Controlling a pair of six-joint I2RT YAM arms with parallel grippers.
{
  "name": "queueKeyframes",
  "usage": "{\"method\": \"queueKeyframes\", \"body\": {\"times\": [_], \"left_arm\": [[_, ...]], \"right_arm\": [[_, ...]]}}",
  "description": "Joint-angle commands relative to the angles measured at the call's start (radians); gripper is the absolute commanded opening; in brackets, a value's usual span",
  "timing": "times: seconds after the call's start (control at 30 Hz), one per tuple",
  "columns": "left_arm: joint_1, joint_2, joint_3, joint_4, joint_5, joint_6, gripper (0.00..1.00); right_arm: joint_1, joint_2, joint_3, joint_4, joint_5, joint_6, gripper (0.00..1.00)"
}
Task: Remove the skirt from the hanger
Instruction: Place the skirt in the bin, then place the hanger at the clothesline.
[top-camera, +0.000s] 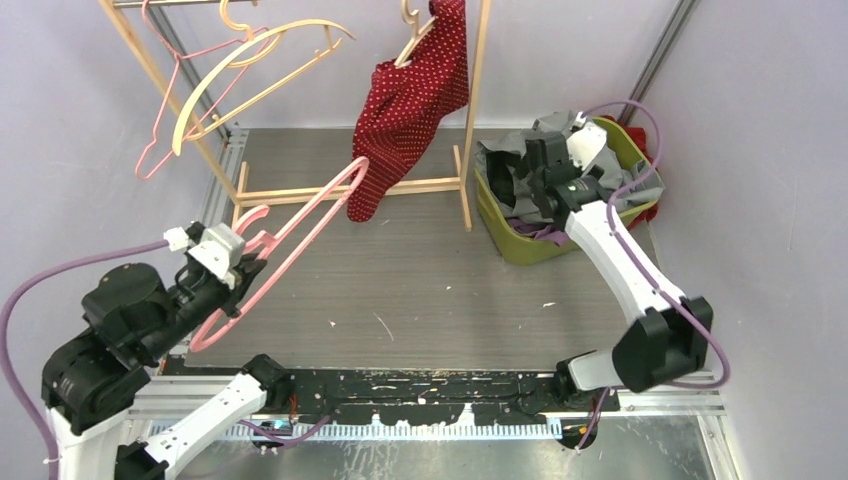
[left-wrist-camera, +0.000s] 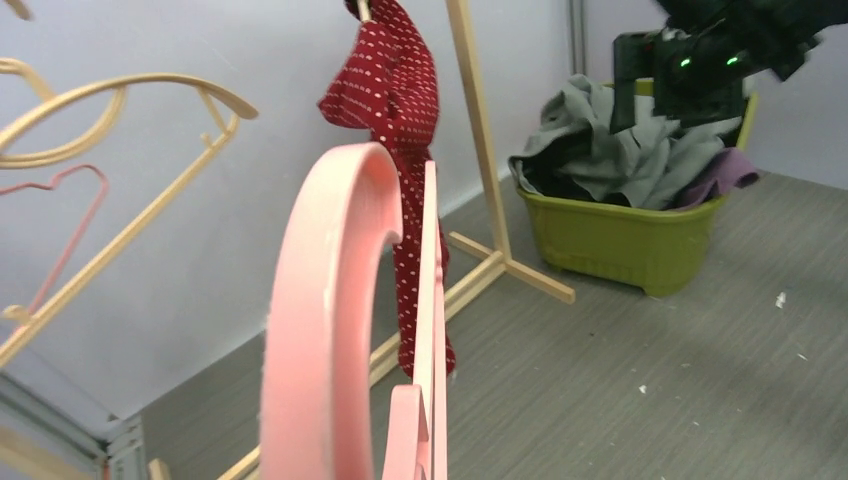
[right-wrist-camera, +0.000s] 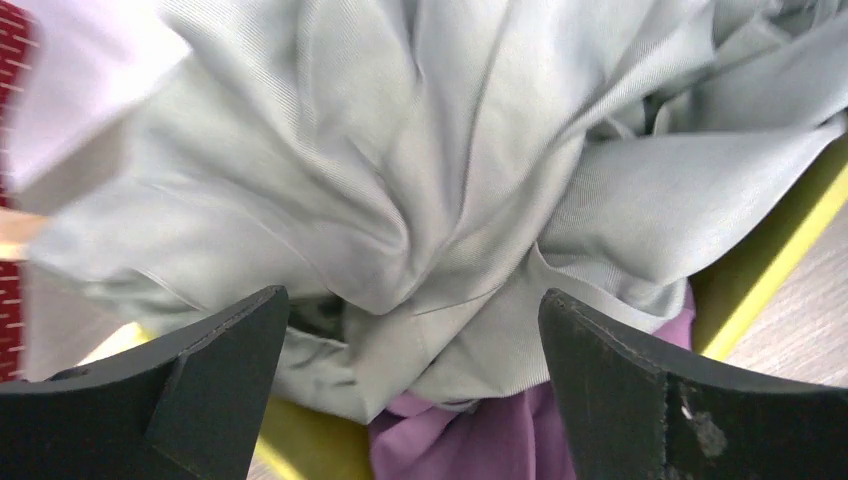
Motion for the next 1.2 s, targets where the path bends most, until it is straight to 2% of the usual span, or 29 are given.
{"method": "queueKeyframes", "body": {"times": [0.0,0.23,0.4,0.63,0.77,0.87,1.17], "left_arm": [[-0.002,-0.019,0.067,-0.042,-0.109,0.000,0.00],[-0.002,0.108,0.206,-0.074,-0.124,-0.044,0.00],[-0.002,0.167,0.314,-0.026,-0.150,-0.052,0.00],[-0.002,0.189,0.429,0.052,-0.225,-0.016,0.00],[-0.002,0.231,0.382,0.125,-0.298,0.016,0.00],[-0.002,0.313,0.364,0.202,-0.302,0.038,0.00],[0.024,0.569,0.464,0.441,-0.279,0.111,0.00]], "right_arm": [[0.032,-0.109,0.112,0.001,-0.016,-0.110,1.00],[0.035,-0.030,0.353,0.042,-0.051,-0.349,1.00],[0.035,0.099,0.535,0.095,-0.054,-0.420,1.00],[0.035,0.233,0.674,0.147,-0.084,-0.461,1.00],[0.036,0.272,0.711,0.191,-0.076,-0.511,1.00],[0.035,0.301,0.757,0.221,-0.058,-0.550,1.00],[0.021,0.384,0.871,0.283,-0.012,-0.605,1.00]]}}
